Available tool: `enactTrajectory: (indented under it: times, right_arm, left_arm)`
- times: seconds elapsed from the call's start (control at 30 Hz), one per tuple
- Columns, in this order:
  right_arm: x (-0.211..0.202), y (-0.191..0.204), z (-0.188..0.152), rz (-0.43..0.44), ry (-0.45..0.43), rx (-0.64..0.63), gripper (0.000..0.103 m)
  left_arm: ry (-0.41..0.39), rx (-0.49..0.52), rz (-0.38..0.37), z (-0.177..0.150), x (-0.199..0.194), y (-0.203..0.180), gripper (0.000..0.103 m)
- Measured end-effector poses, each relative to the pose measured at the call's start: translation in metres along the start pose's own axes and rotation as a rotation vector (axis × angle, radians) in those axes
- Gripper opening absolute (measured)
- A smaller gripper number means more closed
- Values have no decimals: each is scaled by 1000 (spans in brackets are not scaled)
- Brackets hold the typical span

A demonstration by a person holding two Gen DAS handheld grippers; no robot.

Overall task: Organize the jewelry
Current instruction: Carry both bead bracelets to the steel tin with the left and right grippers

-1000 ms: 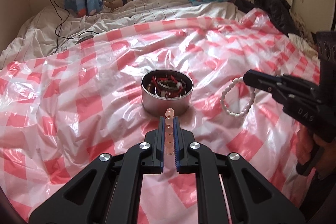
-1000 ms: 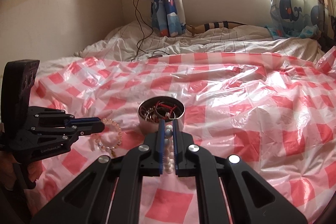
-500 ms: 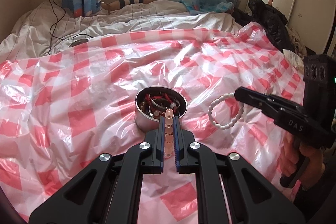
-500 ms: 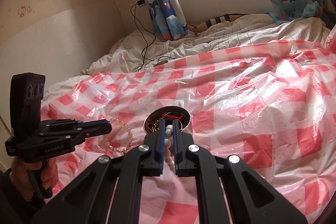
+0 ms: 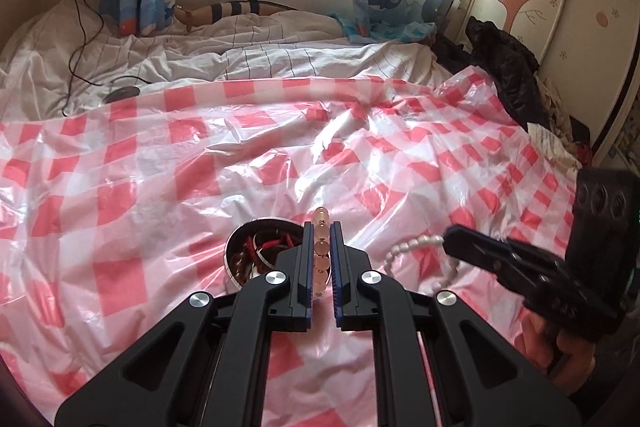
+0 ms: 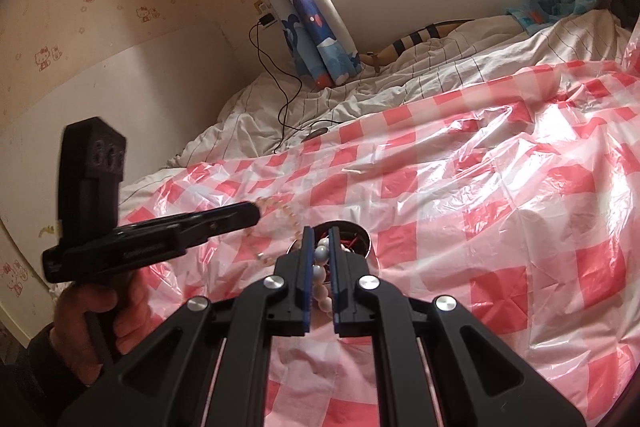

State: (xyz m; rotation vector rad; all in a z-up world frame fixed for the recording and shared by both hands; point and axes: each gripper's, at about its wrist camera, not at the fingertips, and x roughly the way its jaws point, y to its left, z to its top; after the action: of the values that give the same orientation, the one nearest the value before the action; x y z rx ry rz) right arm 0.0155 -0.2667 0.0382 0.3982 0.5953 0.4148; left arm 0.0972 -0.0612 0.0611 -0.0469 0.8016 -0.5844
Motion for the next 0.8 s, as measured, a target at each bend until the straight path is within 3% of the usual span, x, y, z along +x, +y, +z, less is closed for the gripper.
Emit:
enactTrajectory:
  times: [0.17,0.33,0.37,0.43,0.5,0.53,0.67,0.8]
  right_arm:
    - [6,-5,7,14,3,14,8]
    - [22,-4,15,37,21,14,8]
    - [26,-3,17,46,24,17,8]
    - [35,-1,20,63,35,22,8]
    - [44,2,22,80,45,22,8]
    - [49,5,24,91,52,24,8]
    - [56,15,28,90,61,2,8]
    - [64,5,15,-63,226,-68,8]
  left_arm:
    - [31,-63,-36,-1,26,12,7]
    - [140,-32,143,-12,67,28,8]
    - [150,-42,149,-14,69,32,9]
    - [147,-76,118,-17,62,40,16]
    - [129,-101,124,-18,53,47,41]
    - [118,-116,120,-17,49,50,44]
    - [73,-156,128,-16,23,63,48]
    - [42,-196,137,-24,1,76,52]
